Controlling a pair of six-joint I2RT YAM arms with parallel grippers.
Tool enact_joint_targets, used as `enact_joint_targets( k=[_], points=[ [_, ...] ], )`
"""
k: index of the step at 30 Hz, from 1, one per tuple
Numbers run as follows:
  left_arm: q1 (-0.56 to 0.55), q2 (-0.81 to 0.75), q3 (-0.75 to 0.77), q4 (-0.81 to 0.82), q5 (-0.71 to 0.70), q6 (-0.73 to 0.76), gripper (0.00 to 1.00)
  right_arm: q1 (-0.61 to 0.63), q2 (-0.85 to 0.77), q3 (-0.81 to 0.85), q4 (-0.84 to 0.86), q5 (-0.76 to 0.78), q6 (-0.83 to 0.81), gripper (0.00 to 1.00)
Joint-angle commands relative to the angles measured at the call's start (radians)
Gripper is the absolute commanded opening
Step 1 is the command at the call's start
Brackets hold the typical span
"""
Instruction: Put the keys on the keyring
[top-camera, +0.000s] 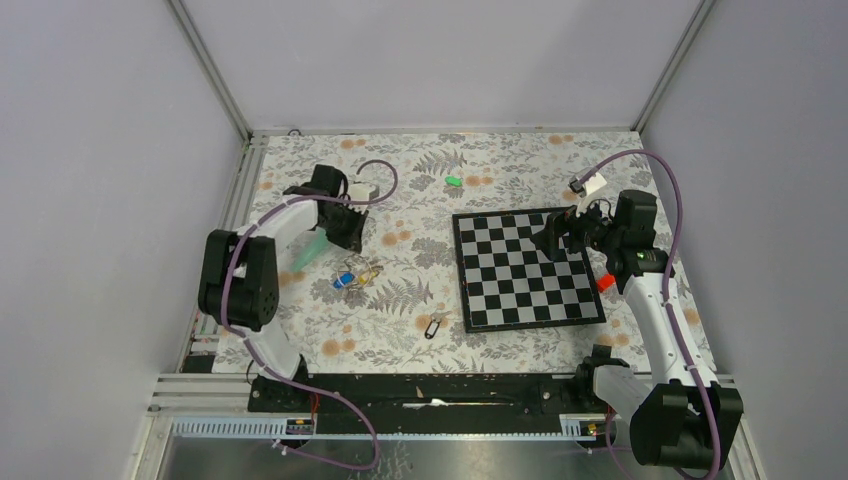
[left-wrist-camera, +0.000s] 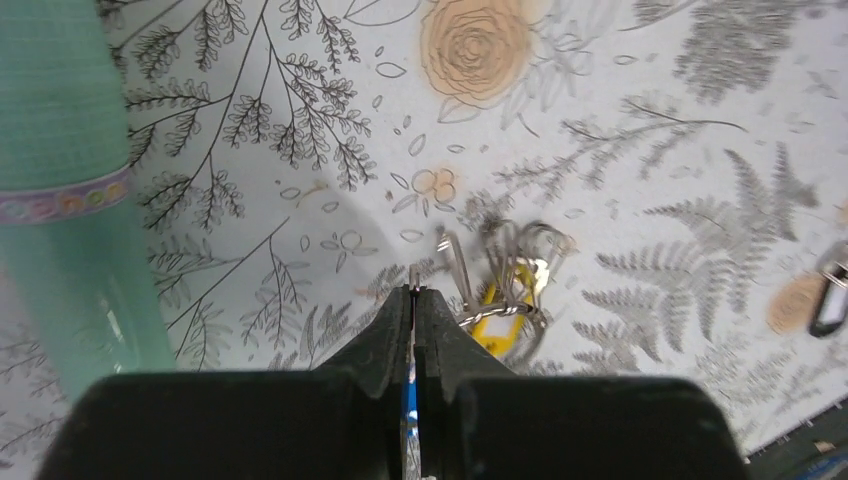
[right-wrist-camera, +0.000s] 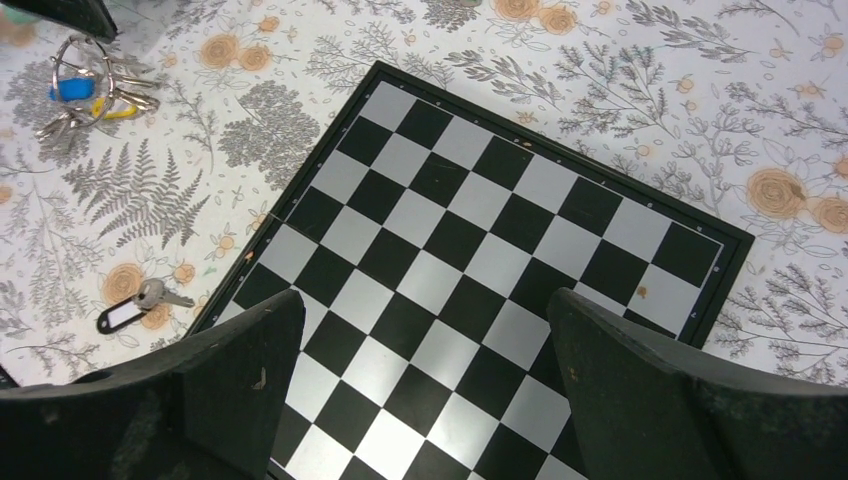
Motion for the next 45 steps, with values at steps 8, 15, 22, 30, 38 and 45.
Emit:
enact_joint_targets(
  k=[8, 15, 22, 30, 38, 45],
  points=[
    [0.034, -0.308, 0.012, -0.062, 0.551, 0.183, 0.00, 0.030, 0.060, 0.167, -0.100, -0.222, -0.039, 0.99],
    [-0.077, -0.341, 0.024, -0.057, 0.687, 0.208, 0.00, 0.185, 0.137, 0.195, 0.096, -0.372, 0.118, 0.99],
    [-0.185, -0.361, 0.053, 0.022, 0.720, 0.183, 0.00, 0.317, 0.231, 0.174, 0.373, -0.480, 0.315, 0.81],
    [-0.272, -0.387, 0.051, 0.252, 0.738, 0.098, 0.00, 0.429, 0.319, 0.206, 0.444, -0.508, 0.353, 0.61],
    [-0.312, -0.364, 0.043, 0.382, 0.743, 0.011, 0.00, 0.491, 0.396, 0.253, 0.453, -0.524, 0.349, 0.46],
    [-0.330, -0.349, 0.023, 0.432, 0.741, -0.021, 0.00, 0.505, 0.426, 0.280, 0.413, -0.520, 0.309, 0.36]
  ],
)
